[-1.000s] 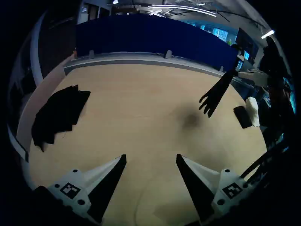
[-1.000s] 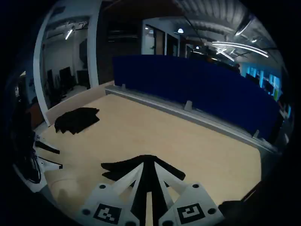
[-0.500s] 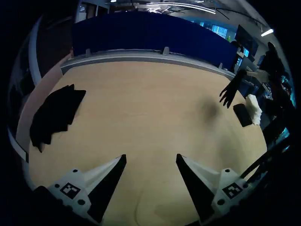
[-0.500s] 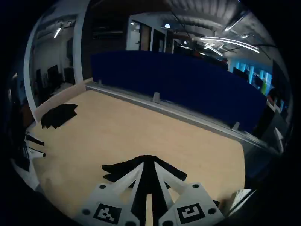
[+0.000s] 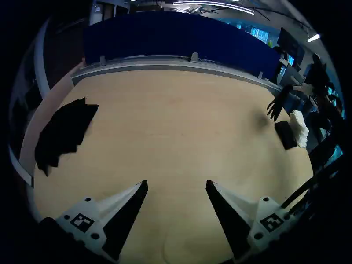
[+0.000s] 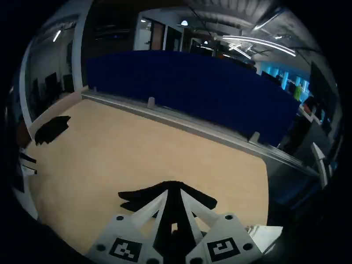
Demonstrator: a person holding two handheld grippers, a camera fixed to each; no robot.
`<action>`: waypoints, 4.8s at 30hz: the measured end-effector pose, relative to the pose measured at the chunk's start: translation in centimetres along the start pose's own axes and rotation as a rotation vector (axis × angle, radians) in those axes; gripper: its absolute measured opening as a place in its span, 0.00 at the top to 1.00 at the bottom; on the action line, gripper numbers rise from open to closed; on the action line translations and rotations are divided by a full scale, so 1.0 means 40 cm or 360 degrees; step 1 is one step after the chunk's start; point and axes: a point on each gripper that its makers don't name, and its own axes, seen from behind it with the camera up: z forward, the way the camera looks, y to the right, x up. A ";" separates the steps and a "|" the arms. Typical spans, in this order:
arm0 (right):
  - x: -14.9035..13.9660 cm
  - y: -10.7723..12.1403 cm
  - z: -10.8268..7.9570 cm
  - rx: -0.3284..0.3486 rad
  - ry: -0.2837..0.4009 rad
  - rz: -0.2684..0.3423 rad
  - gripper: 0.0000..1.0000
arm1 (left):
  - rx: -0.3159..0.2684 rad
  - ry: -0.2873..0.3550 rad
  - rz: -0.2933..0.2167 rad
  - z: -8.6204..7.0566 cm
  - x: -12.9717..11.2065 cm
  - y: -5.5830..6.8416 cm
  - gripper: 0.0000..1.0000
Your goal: Fold towel
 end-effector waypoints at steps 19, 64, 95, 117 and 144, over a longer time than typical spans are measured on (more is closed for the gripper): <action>-0.148 0.117 -0.042 -0.0065 -0.0122 0.0092 0.95 | -0.0024 -0.0015 0.0048 0.018 0.021 0.055 0.02; -0.701 0.161 -0.183 -0.0311 -0.0613 0.0498 0.95 | -0.0057 -0.0016 0.0125 0.001 0.035 0.090 0.02; -0.749 0.198 -0.156 -0.0501 -0.0577 0.0598 0.37 | -0.0034 -0.0027 0.0176 0.011 0.027 0.098 0.02; -0.719 0.209 -0.214 -0.0567 -0.0478 0.0581 0.23 | -0.0057 -0.0014 0.0180 0.009 0.040 0.113 0.02; -0.614 0.079 -0.095 -0.0340 -0.0304 0.0592 0.04 | -0.0044 -0.0006 0.0169 0.000 0.038 0.095 0.02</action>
